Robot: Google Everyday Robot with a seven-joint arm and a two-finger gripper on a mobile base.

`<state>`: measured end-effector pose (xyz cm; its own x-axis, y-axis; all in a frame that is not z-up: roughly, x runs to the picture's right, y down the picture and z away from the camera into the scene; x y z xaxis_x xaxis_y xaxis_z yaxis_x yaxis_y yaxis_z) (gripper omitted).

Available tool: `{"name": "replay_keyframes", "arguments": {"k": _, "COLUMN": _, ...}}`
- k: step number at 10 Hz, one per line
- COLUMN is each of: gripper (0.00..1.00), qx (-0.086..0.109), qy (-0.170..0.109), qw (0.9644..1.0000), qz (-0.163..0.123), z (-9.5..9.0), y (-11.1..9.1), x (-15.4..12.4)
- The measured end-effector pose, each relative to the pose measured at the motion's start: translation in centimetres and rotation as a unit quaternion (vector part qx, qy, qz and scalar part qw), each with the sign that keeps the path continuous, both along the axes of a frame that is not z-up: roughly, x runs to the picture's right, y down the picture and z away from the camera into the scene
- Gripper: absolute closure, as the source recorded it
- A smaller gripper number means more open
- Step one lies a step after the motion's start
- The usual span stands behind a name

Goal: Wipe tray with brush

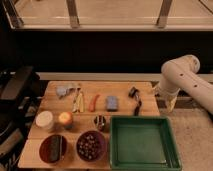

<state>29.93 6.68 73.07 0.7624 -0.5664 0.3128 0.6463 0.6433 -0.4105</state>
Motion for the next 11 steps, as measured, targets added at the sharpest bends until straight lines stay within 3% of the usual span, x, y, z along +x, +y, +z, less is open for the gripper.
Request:
{"name": "replay_keyframes", "arguments": {"k": 7, "gripper": 0.21, "qx": 0.002, "qy": 0.000, "qw": 1.0000, "qz": -0.001, "z": 0.0, "y": -0.2, "x": 0.1}}
{"name": "replay_keyframes", "arguments": {"k": 9, "gripper": 0.21, "qx": 0.001, "qy": -0.014, "qw": 0.9996, "qz": -0.026, "z": 0.2, "y": -1.3, "x": 0.7}}
{"name": "replay_keyframes", "arguments": {"k": 10, "gripper": 0.21, "qx": -0.001, "qy": -0.040, "qw": 0.9977, "qz": -0.054, "z": 1.3, "y": -2.4, "x": 0.5}}
{"name": "replay_keyframes", "arguments": {"k": 11, "gripper": 0.21, "qx": -0.002, "qy": -0.075, "qw": 0.9934, "qz": -0.087, "z": 2.1, "y": -2.8, "x": 0.0}}
